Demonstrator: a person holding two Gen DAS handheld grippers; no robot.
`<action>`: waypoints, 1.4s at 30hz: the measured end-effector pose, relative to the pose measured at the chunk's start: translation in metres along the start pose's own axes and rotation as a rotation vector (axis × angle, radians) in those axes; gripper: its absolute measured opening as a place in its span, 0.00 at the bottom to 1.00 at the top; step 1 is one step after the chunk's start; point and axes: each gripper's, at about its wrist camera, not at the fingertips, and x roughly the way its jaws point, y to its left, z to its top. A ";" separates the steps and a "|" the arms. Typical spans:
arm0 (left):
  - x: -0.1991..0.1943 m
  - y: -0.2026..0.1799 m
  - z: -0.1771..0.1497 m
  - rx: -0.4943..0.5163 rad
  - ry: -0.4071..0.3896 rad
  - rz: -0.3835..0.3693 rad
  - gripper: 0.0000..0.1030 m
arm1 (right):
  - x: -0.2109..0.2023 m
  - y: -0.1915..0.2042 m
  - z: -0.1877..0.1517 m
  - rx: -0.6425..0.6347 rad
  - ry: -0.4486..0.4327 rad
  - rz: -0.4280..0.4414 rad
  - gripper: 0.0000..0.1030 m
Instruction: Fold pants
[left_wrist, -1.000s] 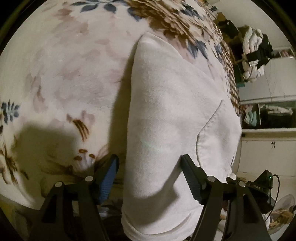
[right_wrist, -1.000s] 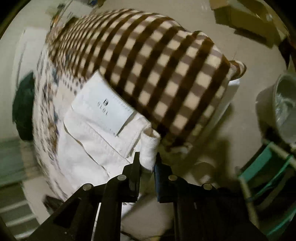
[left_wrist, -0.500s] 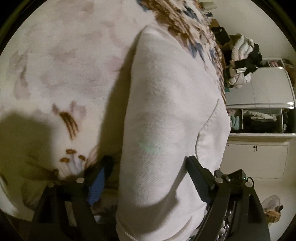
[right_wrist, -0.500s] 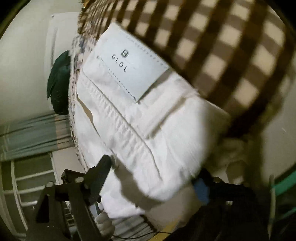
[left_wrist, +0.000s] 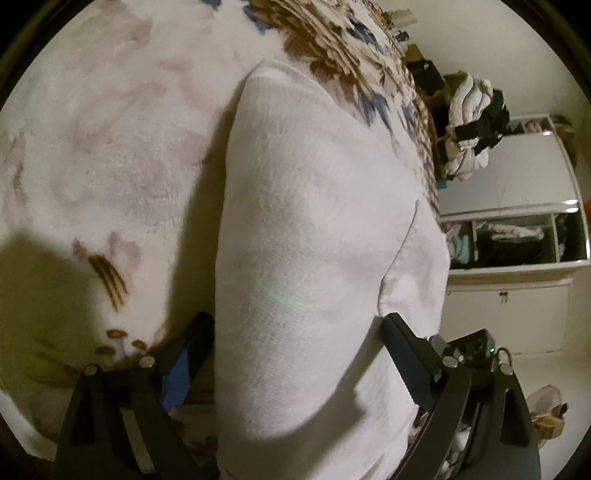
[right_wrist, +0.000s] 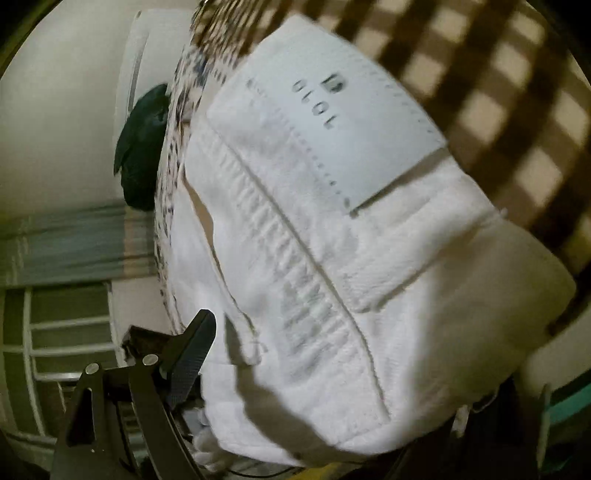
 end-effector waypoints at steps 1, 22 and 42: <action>0.000 -0.001 0.001 0.000 -0.004 -0.014 0.89 | 0.002 0.002 0.000 -0.015 0.005 0.004 0.89; -0.071 -0.076 0.039 0.134 -0.092 0.004 0.24 | -0.036 0.104 -0.010 -0.160 -0.067 -0.077 0.32; -0.192 0.031 0.394 0.191 -0.250 -0.021 0.24 | 0.209 0.391 0.120 -0.309 -0.162 -0.021 0.32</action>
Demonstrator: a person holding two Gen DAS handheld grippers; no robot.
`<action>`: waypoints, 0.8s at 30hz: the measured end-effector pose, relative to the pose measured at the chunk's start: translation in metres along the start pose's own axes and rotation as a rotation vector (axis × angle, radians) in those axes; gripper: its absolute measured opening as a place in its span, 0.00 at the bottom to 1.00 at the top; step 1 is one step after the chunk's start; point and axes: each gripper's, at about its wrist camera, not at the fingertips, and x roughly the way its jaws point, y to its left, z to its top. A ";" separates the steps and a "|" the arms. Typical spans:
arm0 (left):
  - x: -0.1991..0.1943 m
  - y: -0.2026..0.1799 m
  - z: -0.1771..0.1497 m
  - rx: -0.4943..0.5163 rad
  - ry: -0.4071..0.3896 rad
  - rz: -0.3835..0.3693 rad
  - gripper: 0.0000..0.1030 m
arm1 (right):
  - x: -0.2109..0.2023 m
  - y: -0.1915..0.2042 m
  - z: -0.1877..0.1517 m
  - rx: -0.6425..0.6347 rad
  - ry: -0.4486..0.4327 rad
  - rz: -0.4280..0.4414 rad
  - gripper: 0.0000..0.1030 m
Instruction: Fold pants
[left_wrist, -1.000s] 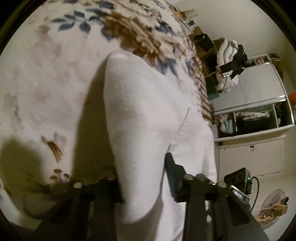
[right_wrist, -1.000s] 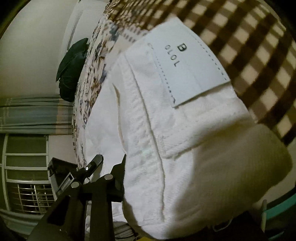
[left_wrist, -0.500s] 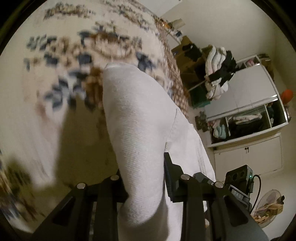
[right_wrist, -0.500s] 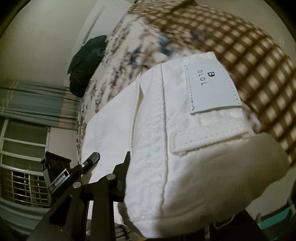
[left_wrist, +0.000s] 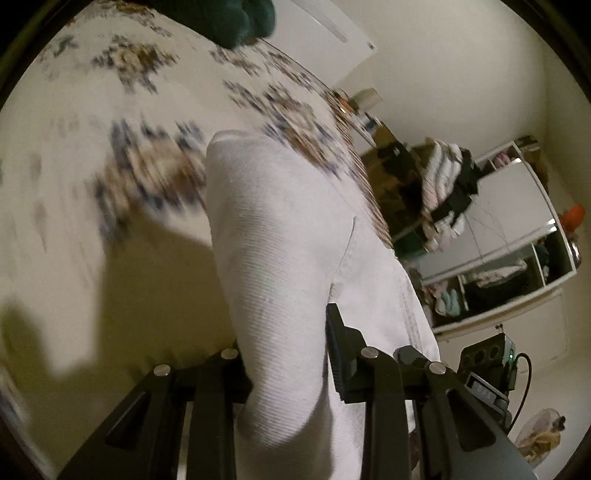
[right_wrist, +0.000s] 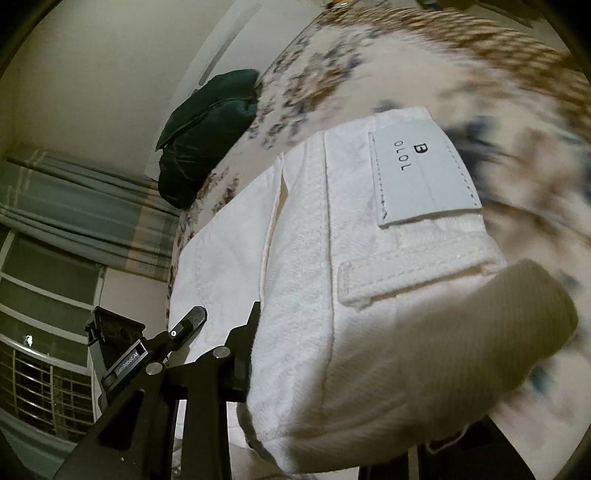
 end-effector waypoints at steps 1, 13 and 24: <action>0.003 0.014 0.017 0.000 -0.005 0.012 0.24 | 0.029 0.010 0.011 -0.006 -0.001 0.004 0.32; 0.027 0.131 0.058 -0.011 0.128 0.194 0.38 | 0.213 0.027 0.048 0.007 0.170 -0.146 0.57; 0.025 0.111 -0.002 0.101 0.106 0.423 0.44 | 0.203 0.033 0.022 -0.168 0.214 -0.450 0.62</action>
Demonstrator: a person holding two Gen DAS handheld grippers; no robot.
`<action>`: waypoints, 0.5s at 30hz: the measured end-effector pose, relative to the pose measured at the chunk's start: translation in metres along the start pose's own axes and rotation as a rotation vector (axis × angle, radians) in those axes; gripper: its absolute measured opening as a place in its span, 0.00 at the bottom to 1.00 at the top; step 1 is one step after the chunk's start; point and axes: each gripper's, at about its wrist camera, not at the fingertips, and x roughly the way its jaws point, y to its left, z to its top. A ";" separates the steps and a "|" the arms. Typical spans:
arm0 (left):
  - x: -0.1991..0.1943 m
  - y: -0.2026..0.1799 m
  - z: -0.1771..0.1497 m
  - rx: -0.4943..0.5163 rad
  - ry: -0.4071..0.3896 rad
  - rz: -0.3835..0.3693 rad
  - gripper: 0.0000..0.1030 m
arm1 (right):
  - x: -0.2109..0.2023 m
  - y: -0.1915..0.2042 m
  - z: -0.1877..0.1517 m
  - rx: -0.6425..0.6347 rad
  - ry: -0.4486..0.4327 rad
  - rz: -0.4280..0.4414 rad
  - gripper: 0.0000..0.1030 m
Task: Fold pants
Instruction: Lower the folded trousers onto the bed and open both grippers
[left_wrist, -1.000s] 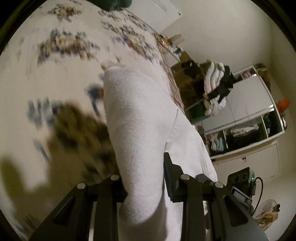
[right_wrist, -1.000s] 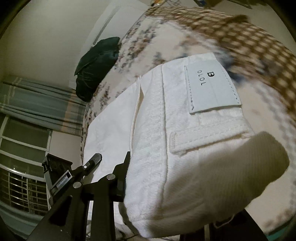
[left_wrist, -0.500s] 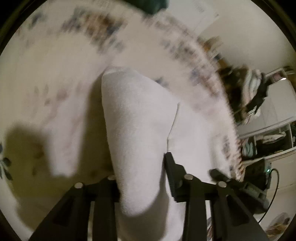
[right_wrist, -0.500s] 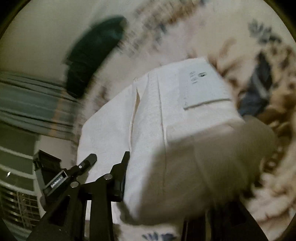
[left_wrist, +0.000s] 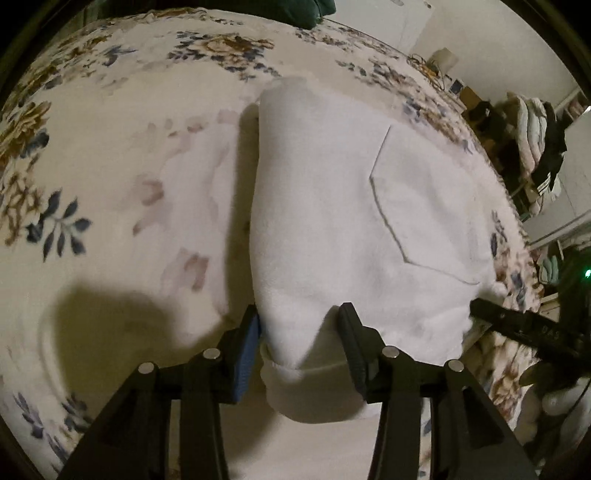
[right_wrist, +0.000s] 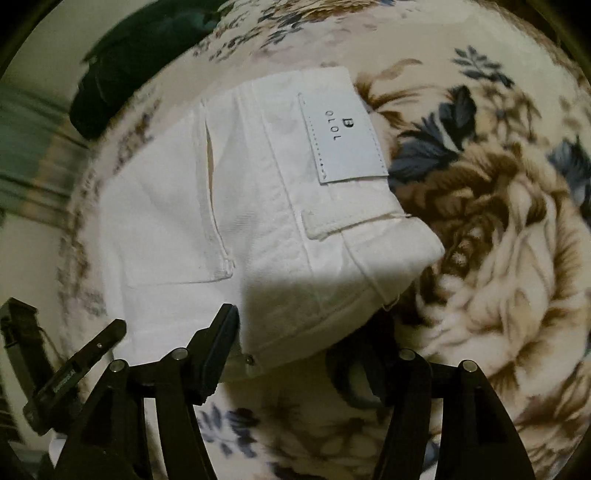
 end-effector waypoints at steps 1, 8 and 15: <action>0.001 0.001 0.000 -0.002 0.001 0.005 0.45 | 0.001 0.003 0.000 -0.020 0.000 -0.021 0.64; -0.041 -0.028 0.009 0.021 -0.029 0.130 0.44 | -0.033 0.037 -0.002 -0.111 -0.076 -0.189 0.96; -0.112 -0.078 -0.009 0.051 -0.109 0.287 0.89 | -0.120 0.082 -0.023 -0.192 -0.244 -0.352 1.00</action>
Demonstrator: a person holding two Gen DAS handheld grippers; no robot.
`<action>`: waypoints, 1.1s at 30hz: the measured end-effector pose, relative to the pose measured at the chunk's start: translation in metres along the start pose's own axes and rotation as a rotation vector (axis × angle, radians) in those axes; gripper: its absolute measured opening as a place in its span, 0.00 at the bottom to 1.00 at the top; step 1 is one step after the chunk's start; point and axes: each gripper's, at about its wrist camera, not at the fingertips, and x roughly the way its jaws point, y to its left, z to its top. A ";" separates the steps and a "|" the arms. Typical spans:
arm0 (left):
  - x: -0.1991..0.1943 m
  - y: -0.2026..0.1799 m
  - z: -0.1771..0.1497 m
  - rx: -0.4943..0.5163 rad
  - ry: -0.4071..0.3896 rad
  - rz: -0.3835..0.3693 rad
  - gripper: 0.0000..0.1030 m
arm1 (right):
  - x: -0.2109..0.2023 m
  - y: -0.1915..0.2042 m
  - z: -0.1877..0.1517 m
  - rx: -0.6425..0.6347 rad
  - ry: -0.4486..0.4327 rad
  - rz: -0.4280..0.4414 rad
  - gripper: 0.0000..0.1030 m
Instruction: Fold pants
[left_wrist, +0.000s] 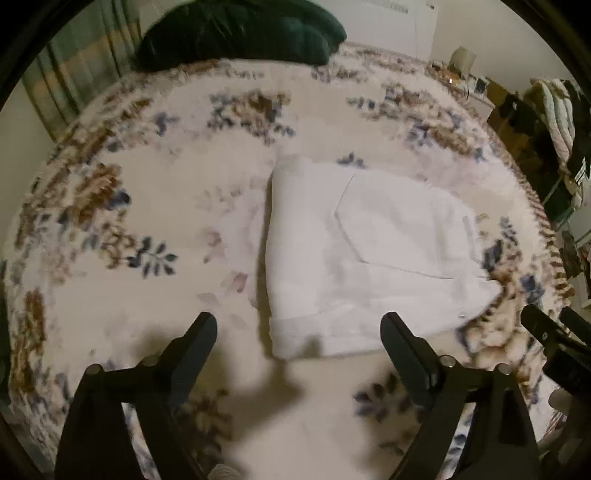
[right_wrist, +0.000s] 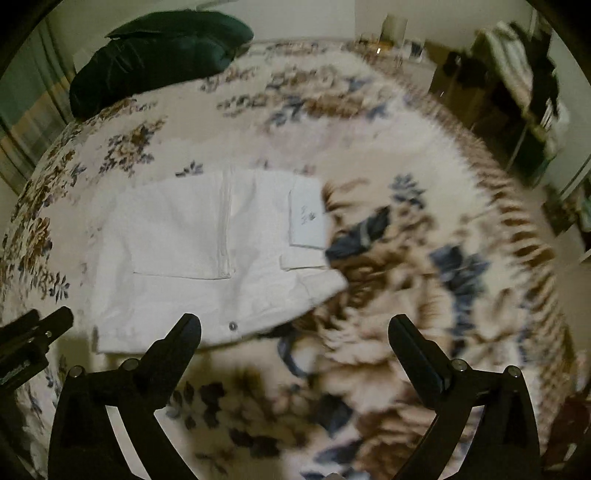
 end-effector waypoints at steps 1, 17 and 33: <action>-0.012 -0.002 -0.001 -0.002 -0.011 0.004 0.89 | -0.018 0.000 -0.001 -0.012 -0.024 -0.019 1.00; -0.269 -0.048 -0.047 0.006 -0.242 0.039 0.90 | -0.316 -0.068 -0.047 -0.023 -0.266 -0.014 1.00; -0.457 -0.050 -0.122 -0.031 -0.343 0.037 0.90 | -0.584 -0.087 -0.132 -0.118 -0.434 0.035 1.00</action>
